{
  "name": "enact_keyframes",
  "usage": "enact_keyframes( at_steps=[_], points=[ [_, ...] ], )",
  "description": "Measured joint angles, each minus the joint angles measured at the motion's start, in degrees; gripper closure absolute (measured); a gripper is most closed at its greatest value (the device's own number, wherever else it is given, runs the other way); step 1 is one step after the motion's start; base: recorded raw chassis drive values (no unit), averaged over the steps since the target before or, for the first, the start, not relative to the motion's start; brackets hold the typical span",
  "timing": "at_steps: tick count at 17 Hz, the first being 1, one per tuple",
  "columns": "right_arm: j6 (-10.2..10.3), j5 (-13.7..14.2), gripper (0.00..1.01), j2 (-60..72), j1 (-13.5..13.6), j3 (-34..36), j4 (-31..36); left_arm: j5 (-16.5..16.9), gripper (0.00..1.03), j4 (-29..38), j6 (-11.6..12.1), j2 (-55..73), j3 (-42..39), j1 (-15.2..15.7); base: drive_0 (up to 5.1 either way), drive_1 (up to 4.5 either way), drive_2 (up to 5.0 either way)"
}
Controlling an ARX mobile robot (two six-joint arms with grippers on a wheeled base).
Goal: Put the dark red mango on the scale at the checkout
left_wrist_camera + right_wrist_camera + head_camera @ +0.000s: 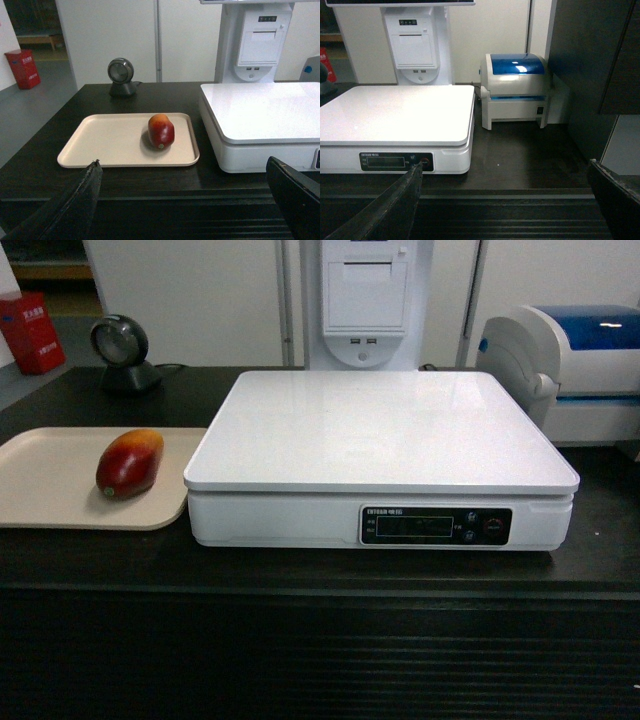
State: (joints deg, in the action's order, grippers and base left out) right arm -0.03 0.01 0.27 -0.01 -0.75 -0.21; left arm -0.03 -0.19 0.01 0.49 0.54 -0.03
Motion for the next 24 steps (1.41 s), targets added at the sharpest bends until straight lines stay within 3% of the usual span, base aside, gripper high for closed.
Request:
enact_keyframes(
  at_steps=[6,7,8,11,15,22,23,24],
  points=[
    [0.0,0.0,0.03,0.0,0.0,0.0,0.0,0.0,0.05,-0.2,0.0,0.0,0.0,0.0,0.0,0.0,0.0],
    [0.0,0.0,0.03,0.0,0.0,0.0,0.0,-9.1,0.05,-7.3,-1.7,3.7,2.6,-4.0,0.0,0.0,0.0],
    [0.0,0.0,0.03,0.0,0.0,0.0,0.0,-14.9,0.05,12.4,-1.1,32.2,11.5,-2.6,0.0,0.0,0.0],
    [0.0,0.0,0.03,0.0,0.0,0.0,0.0,-11.5,0.05,17.0,-0.2,37.4,12.8,-0.3,0.0,0.0,0.0],
    [0.0,0.0,0.03,0.0,0.0,0.0,0.0,-4.3,0.05,26.0,2.1,48.6,16.3,3.2,0.0,0.0,0.0],
    [0.0,0.0,0.03,0.0,0.0,0.0,0.0,3.4,0.05,34.8,5.4,66.3,24.3,4.7,0.0,0.0,0.0],
    [0.0,0.0,0.03,0.0,0.0,0.0,0.0,5.3,0.05,35.0,6.5,73.4,28.3,4.4,0.0,0.0,0.0],
    [0.0,0.0,0.03,0.0,0.0,0.0,0.0,8.3,0.05,29.7,8.2,91.7,41.4,3.2,0.0,0.0,0.0]
  ],
)
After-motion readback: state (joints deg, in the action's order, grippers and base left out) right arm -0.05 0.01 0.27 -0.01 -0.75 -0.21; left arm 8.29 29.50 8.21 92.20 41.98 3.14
